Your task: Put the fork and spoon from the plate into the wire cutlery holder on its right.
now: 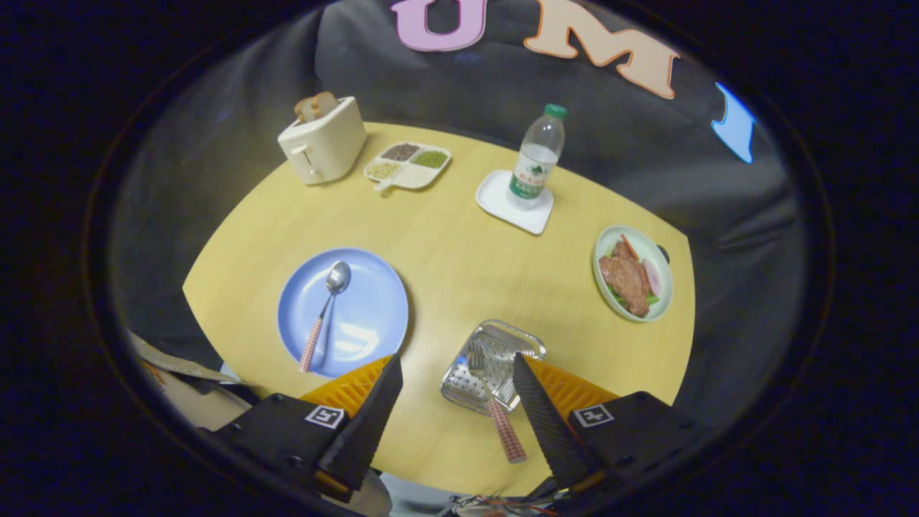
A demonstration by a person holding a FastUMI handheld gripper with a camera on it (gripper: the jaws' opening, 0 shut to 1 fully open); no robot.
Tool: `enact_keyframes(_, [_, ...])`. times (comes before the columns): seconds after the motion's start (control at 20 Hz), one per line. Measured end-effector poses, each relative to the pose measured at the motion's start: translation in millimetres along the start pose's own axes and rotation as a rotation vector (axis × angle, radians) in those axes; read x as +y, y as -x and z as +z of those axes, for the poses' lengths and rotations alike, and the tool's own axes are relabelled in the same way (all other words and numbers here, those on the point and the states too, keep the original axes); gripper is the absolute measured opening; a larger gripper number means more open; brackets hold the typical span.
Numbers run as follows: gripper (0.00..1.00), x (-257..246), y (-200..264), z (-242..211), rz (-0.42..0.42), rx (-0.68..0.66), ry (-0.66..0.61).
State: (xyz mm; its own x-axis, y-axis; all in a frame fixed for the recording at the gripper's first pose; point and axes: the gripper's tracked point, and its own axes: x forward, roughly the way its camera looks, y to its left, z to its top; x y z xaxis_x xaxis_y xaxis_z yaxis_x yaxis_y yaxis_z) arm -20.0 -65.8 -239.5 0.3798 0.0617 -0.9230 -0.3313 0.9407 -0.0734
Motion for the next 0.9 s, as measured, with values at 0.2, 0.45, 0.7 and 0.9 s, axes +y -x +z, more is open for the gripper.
enact_keyframes(0.2, [1.0, 27.0, 7.4, 10.1, -0.012, -0.141, 0.009])
enact_keyframes(0.45, [1.0, 56.0, 15.3, 26.8, -0.049, -0.299, -0.009])
enact_keyframes(0.7, [1.0, 111.5, -0.3, 22.0, -0.019, -0.364, 0.027])
enact_keyframes(0.9, [1.0, 146.0, -29.8, 5.5, 0.013, -0.334, 0.021])
